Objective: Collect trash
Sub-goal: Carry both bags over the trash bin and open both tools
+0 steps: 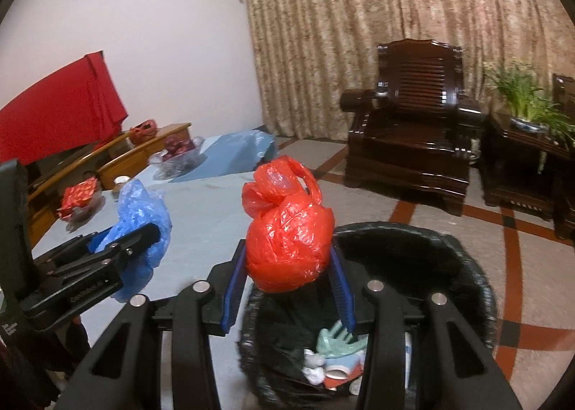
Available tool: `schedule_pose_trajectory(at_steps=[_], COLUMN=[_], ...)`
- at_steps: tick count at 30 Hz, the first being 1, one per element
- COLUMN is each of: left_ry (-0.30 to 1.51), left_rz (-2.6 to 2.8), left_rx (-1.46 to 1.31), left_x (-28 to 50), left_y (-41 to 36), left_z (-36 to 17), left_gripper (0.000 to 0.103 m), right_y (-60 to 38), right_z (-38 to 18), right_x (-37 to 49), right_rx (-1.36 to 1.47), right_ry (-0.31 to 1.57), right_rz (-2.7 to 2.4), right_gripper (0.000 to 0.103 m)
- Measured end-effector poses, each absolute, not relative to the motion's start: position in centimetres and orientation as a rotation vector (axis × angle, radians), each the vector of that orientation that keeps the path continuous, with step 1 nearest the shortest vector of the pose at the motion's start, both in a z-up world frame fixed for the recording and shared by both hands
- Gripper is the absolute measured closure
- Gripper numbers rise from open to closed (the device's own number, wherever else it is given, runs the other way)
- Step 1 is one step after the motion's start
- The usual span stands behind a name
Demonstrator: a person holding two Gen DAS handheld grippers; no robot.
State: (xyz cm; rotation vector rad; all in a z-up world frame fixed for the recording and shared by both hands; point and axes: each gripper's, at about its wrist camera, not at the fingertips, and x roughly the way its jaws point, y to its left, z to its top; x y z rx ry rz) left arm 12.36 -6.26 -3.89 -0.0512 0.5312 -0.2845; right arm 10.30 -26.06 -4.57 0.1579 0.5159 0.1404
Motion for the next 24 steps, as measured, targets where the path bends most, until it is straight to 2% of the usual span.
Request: schedule_pose_trajectory(at_steps=[24], left_ry=[0.642], left_rz=[-0.512], left_rx=[0.069], left_x=[15.9], left_y=[-18.2], left_z=[-9.8], left_gripper=[0.055], right_y=[-36.4], right_z=[-9.3], right_x=[8.9], right_rx=[0.215], right_ry=[0.592], right_rz=[-0.079], right_gripper=[0.060])
